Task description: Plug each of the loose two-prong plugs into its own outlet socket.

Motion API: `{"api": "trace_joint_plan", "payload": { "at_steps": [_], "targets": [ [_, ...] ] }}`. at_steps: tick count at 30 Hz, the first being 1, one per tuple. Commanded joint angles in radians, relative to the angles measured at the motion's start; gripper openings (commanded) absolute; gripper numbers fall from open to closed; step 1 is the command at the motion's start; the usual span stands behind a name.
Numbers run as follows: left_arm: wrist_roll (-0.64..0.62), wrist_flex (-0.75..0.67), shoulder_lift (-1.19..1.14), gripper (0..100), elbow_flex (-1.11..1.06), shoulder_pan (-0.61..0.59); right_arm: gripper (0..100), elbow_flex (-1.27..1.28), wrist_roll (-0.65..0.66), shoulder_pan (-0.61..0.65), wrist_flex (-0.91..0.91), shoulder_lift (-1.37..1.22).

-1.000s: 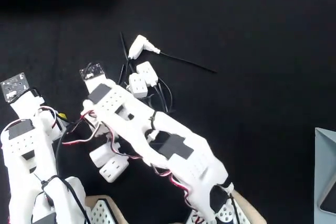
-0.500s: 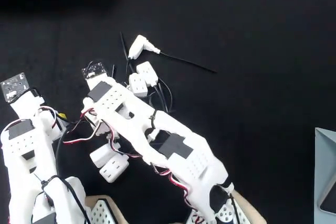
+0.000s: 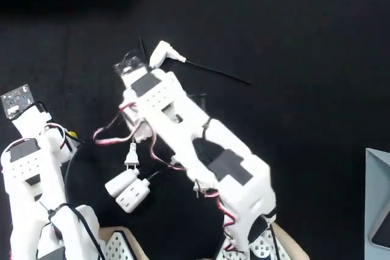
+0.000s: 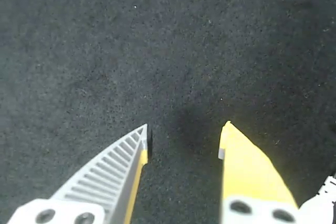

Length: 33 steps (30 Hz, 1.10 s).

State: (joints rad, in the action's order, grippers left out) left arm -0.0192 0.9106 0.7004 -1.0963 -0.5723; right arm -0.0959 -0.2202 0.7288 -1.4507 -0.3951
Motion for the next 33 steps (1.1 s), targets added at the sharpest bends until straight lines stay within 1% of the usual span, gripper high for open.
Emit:
{"api": "trace_joint_plan", "payload": {
  "at_steps": [1,3,6,8,11,13,18,23,26,30,33],
  "targets": [
    [-0.003,-0.014,0.014,22,0.004,0.002,1.4,0.016,0.012,0.040,0.018,0.074],
    [-0.003,-0.014,0.014,22,0.004,0.002,1.5,0.038,-0.012,0.109,0.041,0.076],
    [-0.003,-0.014,0.014,22,0.004,0.002,1.7,0.085,-0.104,0.172,0.104,0.061],
    [-0.003,-0.014,0.014,22,0.004,0.002,4.7,0.101,-0.130,0.180,0.129,0.044],
    [-0.003,-0.014,0.014,22,0.004,0.002,12.4,0.101,-0.158,0.180,0.130,0.018],
    [-0.003,-0.014,0.014,22,0.004,0.002,14.4,0.101,-0.164,0.184,0.130,0.010],
    [-0.003,-0.014,0.014,22,0.004,0.002,13.2,0.101,-0.166,0.186,0.146,-0.001],
    [-0.003,-0.014,0.014,22,0.004,0.002,13.1,0.101,-0.169,0.186,0.203,-0.036],
    [-0.003,-0.014,0.014,22,0.004,0.002,13.1,0.093,-0.198,0.187,0.226,-0.064],
    [-0.003,-0.014,0.014,22,0.004,0.002,13.1,0.030,-0.203,0.210,0.192,-0.113],
    [-0.003,-0.014,0.014,22,0.004,0.002,13.1,-0.027,-0.230,0.227,0.153,-0.162]
  ]
}}
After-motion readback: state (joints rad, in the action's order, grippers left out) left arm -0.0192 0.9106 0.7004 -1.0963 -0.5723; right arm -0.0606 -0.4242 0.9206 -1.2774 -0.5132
